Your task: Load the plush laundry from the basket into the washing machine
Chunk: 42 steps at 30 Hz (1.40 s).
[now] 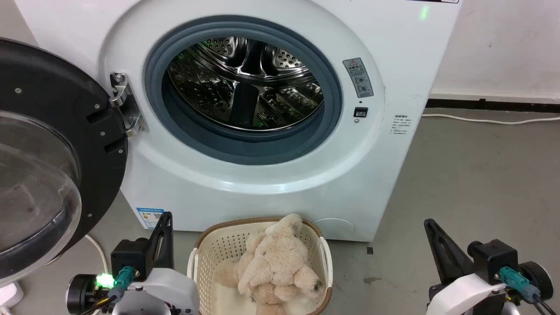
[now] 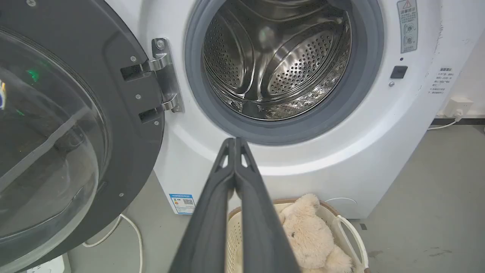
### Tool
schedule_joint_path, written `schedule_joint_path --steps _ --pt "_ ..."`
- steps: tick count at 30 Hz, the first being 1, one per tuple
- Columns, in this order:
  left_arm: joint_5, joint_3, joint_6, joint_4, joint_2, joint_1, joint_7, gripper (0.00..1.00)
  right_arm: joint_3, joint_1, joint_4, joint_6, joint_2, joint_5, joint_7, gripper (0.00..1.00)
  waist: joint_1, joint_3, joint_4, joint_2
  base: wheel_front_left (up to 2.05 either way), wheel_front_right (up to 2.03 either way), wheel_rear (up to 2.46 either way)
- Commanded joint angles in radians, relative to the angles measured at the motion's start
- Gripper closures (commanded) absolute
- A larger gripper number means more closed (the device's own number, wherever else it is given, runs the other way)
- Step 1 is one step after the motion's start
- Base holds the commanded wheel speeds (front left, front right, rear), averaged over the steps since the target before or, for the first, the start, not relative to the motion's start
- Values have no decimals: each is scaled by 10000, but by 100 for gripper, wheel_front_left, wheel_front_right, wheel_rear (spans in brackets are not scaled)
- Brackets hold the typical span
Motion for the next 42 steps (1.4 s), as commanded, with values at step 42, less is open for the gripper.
schedule_joint_path --steps 42 --pt "26 16 -43 -43 1 143 3 100 -24 -113 -47 -7 -2 -76 5 100 0 0 0 0 0 0 0"
